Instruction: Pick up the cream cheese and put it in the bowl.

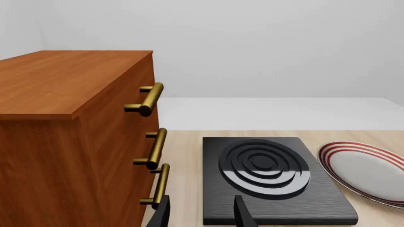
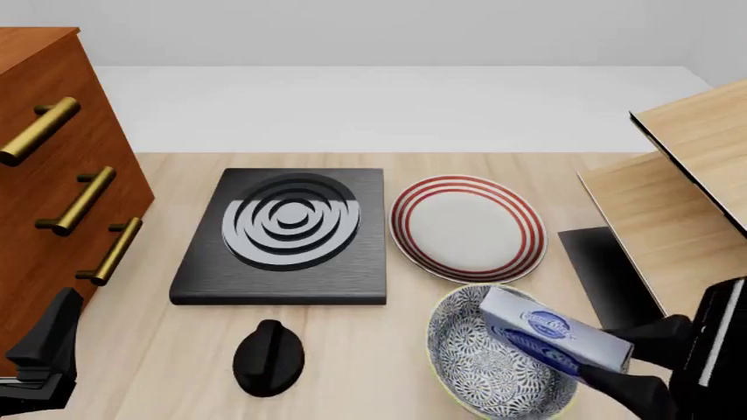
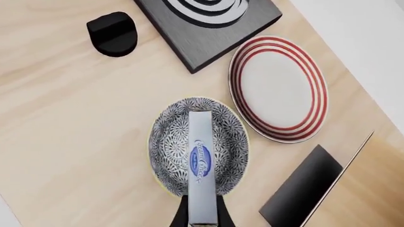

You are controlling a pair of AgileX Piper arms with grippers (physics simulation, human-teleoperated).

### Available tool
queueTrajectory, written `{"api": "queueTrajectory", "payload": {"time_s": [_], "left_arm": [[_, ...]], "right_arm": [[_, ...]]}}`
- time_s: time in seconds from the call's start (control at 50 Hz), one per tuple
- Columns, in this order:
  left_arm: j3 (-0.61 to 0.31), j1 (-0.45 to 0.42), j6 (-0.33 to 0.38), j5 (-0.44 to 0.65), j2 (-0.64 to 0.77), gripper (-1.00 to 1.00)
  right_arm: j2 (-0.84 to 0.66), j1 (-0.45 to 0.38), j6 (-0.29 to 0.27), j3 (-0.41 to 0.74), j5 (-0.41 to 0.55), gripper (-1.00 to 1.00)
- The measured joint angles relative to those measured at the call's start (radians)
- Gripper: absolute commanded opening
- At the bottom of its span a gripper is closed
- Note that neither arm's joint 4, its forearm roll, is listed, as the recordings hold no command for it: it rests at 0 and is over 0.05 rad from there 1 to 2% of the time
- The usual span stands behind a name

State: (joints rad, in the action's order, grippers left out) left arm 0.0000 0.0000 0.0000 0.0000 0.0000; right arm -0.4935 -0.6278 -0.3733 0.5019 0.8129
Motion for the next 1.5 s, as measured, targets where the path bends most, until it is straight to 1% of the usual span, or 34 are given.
{"api": "queueTrajectory", "payload": {"time_s": [0.36,0.72,1.14,1.5], "left_arm": [[0.0,0.0,0.0,0.0,0.0,1.0],[0.0,0.0,0.0,0.0,0.0,1.0],[0.0,0.0,0.0,0.0,0.0,1.0],[0.0,0.0,0.0,0.0,0.0,1.0]], "right_arm": [[-0.115,-0.004,0.019,-0.029,-0.098,-1.0],[-0.182,-0.013,0.047,-0.08,-0.193,-1.0],[-0.211,-0.021,0.078,-0.128,-0.256,-1.0],[-0.215,-0.021,0.095,-0.146,-0.273,-1.0]]}}
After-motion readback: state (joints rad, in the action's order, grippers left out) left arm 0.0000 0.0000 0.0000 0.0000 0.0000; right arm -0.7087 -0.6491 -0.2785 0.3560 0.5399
